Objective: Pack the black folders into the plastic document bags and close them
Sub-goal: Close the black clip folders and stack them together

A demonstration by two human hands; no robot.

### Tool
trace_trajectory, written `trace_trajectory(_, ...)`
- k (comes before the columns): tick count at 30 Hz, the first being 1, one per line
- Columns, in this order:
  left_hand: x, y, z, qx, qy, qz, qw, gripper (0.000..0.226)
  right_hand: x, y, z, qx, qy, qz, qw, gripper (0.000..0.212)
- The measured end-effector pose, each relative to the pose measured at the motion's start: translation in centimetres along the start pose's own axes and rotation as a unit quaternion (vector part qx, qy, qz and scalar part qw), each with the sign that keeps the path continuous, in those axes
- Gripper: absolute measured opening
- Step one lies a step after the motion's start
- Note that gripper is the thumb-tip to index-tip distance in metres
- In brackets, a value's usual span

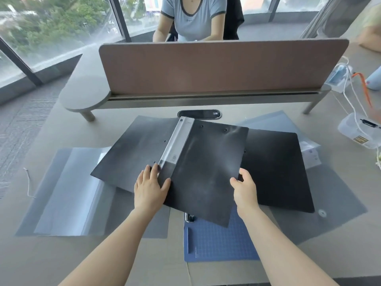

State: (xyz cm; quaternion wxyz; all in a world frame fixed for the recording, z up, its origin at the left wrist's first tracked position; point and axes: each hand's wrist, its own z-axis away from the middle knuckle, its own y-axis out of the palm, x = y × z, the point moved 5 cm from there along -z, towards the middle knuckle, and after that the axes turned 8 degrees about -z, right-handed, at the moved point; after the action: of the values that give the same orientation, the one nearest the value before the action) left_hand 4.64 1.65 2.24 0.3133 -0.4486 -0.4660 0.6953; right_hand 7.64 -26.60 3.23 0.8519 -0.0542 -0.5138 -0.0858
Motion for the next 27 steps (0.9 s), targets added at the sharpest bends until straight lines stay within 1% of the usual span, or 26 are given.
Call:
trace_trajectory(3,-1.0,-2.1,-0.7,0.000,-0.018,0.028,0.999,0.064,0.9,-0.3,0.0,0.009,0.001,-0.016,1.000,0.035)
trace_trajectory(5,-1.7,-3.9,-1.2,0.007,-0.025,0.053,0.998,0.070,1.7,-0.5,0.0,0.030,0.001,-0.035,0.999,0.042)
trace_trajectory(11,-2.8,-9.2,-2.0,0.006,-0.011,0.161,0.987,0.071,5.3,0.7,0.6,0.093,-0.026,-0.106,0.990,0.040)
trace_trajectory(14,-3.0,-11.7,-1.9,0.013,0.005,0.241,0.971,0.066,6.9,1.6,1.2,0.112,-0.044,-0.125,0.985,0.036)
trace_trajectory(18,-3.0,-14.4,-2.2,0.008,0.013,0.283,0.959,0.049,8.8,3.4,1.7,0.146,-0.060,-0.146,0.977,0.033)
trace_trajectory(21,-2.6,-15.7,-2.3,-0.007,0.014,0.338,0.941,0.038,9.8,4.9,2.2,0.168,-0.065,-0.147,0.973,0.034)
trace_trajectory(24,-2.1,-16.5,-2.3,-0.009,0.008,0.388,0.922,0.036,10.3,5.9,2.2,0.173,-0.074,-0.125,0.974,0.035)
trace_trajectory(27,-1.5,-16.1,-2.3,0.019,-0.007,0.437,0.899,0.036,10.3,6.5,2.0,0.170,-0.084,-0.097,0.977,0.034)
